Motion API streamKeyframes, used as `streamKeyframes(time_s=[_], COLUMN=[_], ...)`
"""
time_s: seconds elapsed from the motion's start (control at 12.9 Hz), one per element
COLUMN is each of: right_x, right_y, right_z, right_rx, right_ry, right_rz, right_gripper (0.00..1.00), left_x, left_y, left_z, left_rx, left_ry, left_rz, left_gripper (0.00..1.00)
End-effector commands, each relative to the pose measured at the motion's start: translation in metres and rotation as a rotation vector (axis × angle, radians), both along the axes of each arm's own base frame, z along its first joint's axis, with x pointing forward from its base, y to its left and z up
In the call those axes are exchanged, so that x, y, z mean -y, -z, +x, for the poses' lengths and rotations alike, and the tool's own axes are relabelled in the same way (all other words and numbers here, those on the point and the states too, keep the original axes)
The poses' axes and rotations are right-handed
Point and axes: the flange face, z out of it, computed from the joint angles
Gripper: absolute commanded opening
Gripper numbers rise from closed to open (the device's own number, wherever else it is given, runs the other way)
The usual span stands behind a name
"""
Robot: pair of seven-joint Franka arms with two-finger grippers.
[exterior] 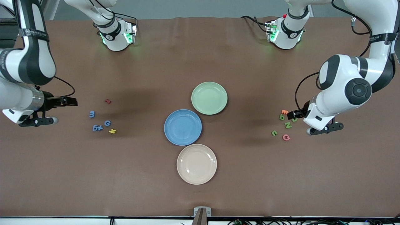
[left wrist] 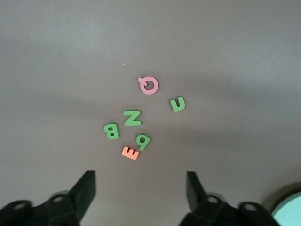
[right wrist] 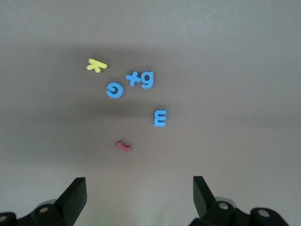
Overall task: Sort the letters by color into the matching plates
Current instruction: 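Grasp the blue E with the right gripper, green u with the left gripper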
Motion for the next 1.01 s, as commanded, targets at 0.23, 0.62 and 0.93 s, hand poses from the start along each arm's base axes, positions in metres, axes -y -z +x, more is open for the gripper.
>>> streamKeyframes(time_s=[0.23,0.62,0.93], right_x=[0.023,0.038,0.038], right_y=[0.087,0.153,0.188], right_z=[-0.054,-0.056,-0.058], right_rx=[0.128,0.184,0.185], right_ry=[-0.034,-0.029,-0.029], right_rz=[-0.002,-0.009,-0.009], right_gripper=[1.00,0.98,0.87], left_x=[0.008,0.011,0.016], left_y=[0.042,0.076,0.110], left_z=[0.008,0.015,0.022], left_rx=[0.005,0.014,0.028], left_ry=[0.005,0.005,0.002], left_rz=[0.006,-0.010,-0.026], left_gripper=[0.74,0.73,0.69])
